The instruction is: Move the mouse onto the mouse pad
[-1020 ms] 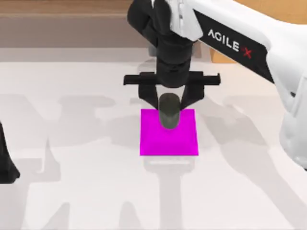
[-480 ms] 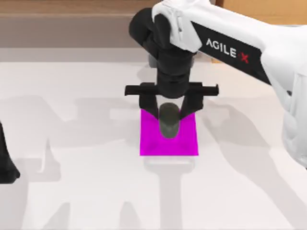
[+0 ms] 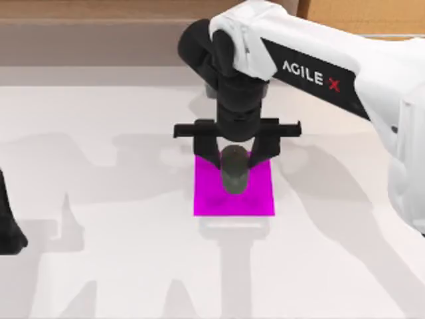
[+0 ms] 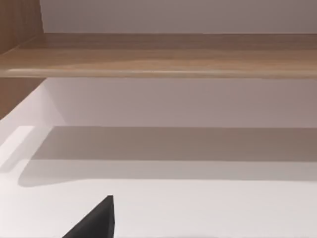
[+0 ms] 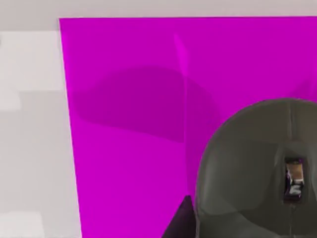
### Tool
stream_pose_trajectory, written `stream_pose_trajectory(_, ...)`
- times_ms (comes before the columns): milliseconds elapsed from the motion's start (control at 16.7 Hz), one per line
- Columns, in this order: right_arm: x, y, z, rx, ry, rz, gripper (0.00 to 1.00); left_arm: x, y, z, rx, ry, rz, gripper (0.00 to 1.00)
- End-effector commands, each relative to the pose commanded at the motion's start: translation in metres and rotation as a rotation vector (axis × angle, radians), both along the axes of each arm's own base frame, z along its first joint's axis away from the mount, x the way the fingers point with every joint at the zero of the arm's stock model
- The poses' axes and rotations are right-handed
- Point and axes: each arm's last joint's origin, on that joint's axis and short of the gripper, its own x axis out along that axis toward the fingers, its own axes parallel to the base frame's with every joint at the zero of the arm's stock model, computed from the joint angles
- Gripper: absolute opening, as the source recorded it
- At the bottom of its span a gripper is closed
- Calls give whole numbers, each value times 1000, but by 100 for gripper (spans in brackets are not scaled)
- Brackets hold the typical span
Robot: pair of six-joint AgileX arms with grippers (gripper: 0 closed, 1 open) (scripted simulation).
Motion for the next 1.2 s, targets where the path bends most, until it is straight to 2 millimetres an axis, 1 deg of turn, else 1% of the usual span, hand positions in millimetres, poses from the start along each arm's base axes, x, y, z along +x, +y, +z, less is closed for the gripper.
stream_pose_trajectory(60,0,0,0,0,0,0,0,0,0,0,0,0,0,100)
stream_pose_trajectory(840,0,0,0,0,0,0,98,0,0,0,0,0,0,100)
stream_pose_trajectory(900,0,0,0,0,0,0,100,0,0,0,0,0,0,100)
stream_pose_trajectory(1200,0,0,0,0,0,0,100,0,0,0,0,0,0,100)
